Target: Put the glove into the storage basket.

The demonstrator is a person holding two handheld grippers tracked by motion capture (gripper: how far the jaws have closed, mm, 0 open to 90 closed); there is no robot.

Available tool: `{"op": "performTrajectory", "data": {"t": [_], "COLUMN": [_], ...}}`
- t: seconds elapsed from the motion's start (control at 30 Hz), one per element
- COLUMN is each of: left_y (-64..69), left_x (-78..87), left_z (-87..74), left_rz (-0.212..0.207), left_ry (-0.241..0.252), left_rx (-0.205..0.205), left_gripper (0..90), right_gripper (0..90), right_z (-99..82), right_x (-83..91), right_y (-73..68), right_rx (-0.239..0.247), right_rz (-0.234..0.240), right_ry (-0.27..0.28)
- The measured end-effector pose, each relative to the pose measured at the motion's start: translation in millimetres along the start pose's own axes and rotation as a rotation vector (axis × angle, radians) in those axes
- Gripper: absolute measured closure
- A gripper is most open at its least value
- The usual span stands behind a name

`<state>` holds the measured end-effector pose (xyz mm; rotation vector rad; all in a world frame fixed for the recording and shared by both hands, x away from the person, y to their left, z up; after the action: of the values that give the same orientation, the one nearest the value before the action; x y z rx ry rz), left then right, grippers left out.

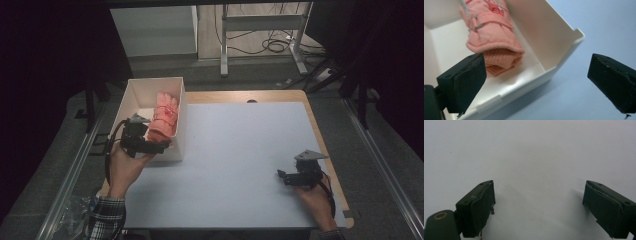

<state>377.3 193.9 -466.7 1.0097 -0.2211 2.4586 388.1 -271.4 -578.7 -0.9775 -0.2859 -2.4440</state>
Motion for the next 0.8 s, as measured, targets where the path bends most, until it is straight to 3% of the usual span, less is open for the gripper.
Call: {"op": "performTrajectory", "data": {"t": [0.13,0.53,0.8], "left_y": [12.9,35.5,56.7], "left_x": [-0.1,-4.1,-23.0], "left_z": [-10.1,-31.3,-52.4], "left_rz": [-0.016,-0.048,-0.084], "left_ry": [0.003,0.034,0.045], "left_rx": [-0.022,-0.049,-0.082], "left_gripper": [2.3,2.6,2.8], "right_gripper": [11.2,11.2,11.2], "right_z": [0.1,0.1,0.2], "right_x": [-0.1,-0.1,-0.1], "right_y": [0.1,0.1,0.0], "right_rx": [0.002,0.002,0.003], "right_rz": [0.0,-0.001,-0.002], "right_ry": [0.002,0.002,0.002]}}
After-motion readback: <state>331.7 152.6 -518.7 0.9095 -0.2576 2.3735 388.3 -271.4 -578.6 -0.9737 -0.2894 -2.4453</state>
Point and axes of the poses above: each handheld gripper's, and its own axes: x roughly backward along the jaws, z roughly out of its top, y roughly to its right, the point moved 7 cm from there along -x, roughly forward along the jaws, and after that the axes turned 4 degrees about -x, right-handed, at the moved point
